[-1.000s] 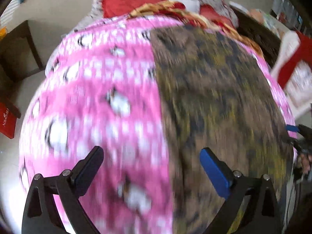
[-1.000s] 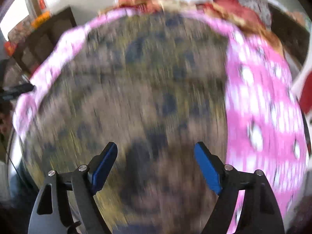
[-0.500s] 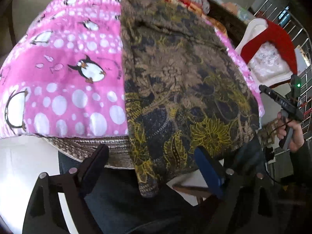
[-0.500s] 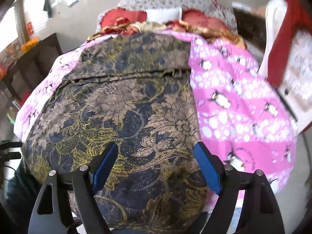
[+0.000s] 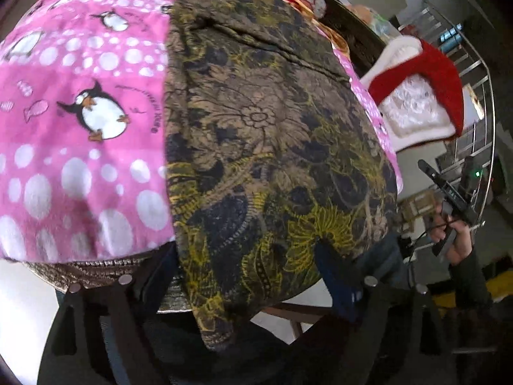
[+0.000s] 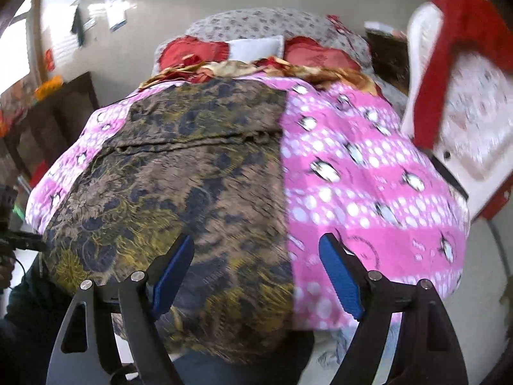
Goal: Fold small clothes
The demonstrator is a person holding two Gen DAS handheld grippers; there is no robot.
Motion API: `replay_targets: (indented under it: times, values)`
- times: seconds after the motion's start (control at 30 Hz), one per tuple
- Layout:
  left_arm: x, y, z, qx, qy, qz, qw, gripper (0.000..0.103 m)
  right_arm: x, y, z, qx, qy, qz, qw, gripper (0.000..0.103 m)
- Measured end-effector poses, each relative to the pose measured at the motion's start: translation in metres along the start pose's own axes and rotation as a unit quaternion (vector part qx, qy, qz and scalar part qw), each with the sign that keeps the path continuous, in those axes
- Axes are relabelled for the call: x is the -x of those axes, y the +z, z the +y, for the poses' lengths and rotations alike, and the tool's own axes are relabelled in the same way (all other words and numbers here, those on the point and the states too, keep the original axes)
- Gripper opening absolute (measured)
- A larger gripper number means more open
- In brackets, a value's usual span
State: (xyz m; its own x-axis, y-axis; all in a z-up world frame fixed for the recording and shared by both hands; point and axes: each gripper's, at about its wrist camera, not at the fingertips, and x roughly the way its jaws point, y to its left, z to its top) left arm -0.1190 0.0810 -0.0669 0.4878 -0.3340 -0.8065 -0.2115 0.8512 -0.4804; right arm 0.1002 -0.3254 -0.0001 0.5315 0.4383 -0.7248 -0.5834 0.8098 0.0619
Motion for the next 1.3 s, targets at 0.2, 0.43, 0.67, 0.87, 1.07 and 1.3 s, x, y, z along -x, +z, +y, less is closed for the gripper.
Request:
replay_targets:
  times: [0.2, 0.43, 0.67, 0.87, 1.07, 1.3]
  values:
    - [-0.001, -0.006, -0.003, -0.004, 0.028, -0.013, 0.9995, 0.047, -0.01, -0.037, -0.037, -0.024, 0.038, 0.058, 0.997, 0.069]
    - [0.001, -0.01, 0.003, 0.007, 0.045, -0.015, 0.9988, 0.021, -0.038, -0.049, -0.043, -0.039, 0.116, 0.068, 0.99, 0.061]
    - [-0.002, -0.009, 0.002, 0.014, 0.029, -0.027, 0.9991, 0.029, -0.066, -0.061, -0.062, -0.073, 0.216, 0.076, 0.971, 0.037]
    - [0.004, -0.012, 0.008, 0.034, 0.029, -0.031, 0.9985, 0.007, -0.063, -0.074, -0.081, -0.126, 0.323, 0.081, 0.934, 0.0]
    - [0.009, -0.009, 0.0, 0.023, 0.03, -0.037, 0.9986, 0.01, -0.072, -0.069, -0.078, -0.121, 0.307, 0.083, 0.94, 0.005]
    - [0.0, -0.011, 0.005, 0.024, 0.028, -0.029, 0.9989, 0.014, -0.08, -0.071, -0.072, -0.103, 0.33, 0.101, 0.933, 0.007]
